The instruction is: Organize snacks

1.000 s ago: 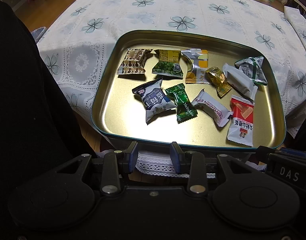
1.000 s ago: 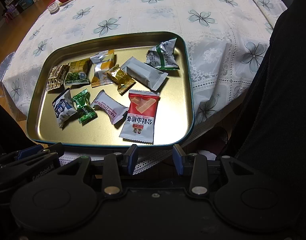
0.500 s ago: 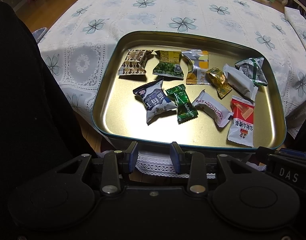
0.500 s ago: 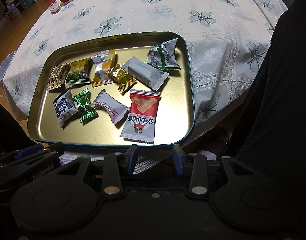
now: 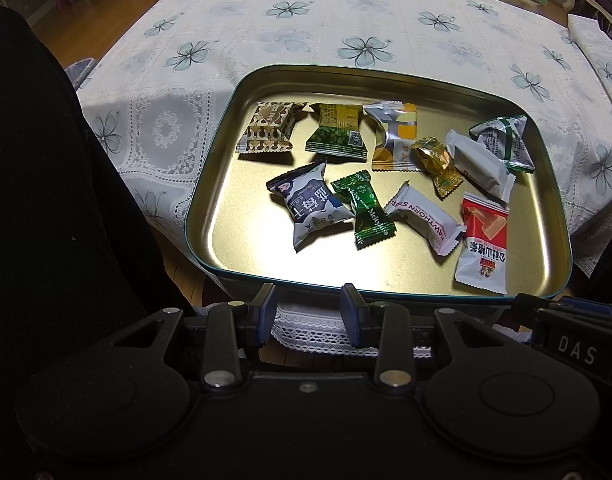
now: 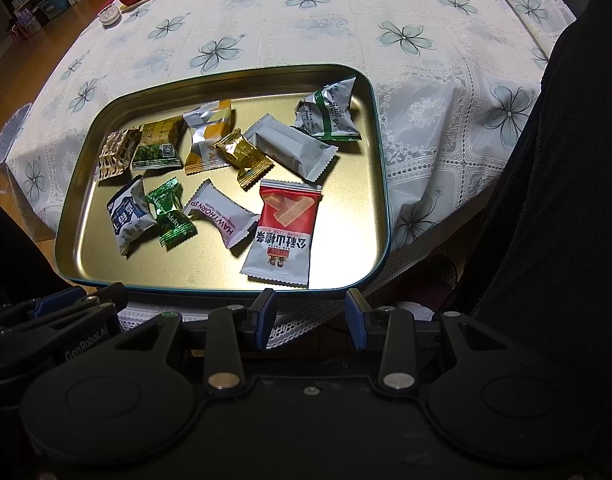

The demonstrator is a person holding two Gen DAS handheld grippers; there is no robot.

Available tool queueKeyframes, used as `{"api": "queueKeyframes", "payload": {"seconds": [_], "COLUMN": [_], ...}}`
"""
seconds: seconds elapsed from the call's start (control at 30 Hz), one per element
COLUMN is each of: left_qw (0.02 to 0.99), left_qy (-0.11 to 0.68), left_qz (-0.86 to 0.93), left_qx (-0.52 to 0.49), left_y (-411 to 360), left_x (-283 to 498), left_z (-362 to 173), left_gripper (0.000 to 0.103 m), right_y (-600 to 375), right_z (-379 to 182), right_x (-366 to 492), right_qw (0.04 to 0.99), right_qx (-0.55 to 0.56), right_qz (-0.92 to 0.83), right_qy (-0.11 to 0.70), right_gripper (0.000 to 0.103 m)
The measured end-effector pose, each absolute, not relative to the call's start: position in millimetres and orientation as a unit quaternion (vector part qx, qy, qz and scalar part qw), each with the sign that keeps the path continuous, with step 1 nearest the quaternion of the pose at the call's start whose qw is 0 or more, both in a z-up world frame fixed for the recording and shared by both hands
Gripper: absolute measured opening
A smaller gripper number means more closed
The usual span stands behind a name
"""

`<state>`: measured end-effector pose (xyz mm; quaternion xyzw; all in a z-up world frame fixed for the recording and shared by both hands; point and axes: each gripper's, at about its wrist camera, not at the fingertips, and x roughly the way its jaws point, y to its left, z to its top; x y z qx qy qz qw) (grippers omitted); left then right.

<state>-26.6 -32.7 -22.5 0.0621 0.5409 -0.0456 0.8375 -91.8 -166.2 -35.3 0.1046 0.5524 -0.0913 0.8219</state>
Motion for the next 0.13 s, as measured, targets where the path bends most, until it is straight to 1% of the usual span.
{"api": "queueKeyframes", "payload": {"seconds": [0.13], "left_qw": [0.839], "left_qy": [0.538], "left_qz": [-0.045], "left_qx": [0.064], "left_y": [-33.5], "left_x": [-27.6], "left_z": [-21.8], "left_gripper": [0.045], "right_y": [-166.7], "right_z": [-35.0], "right_x": [-92.0], "right_qw": [0.822], "right_qx": [0.105], "right_qz": [-0.091], "right_qy": [0.553], "right_gripper": [0.04]}}
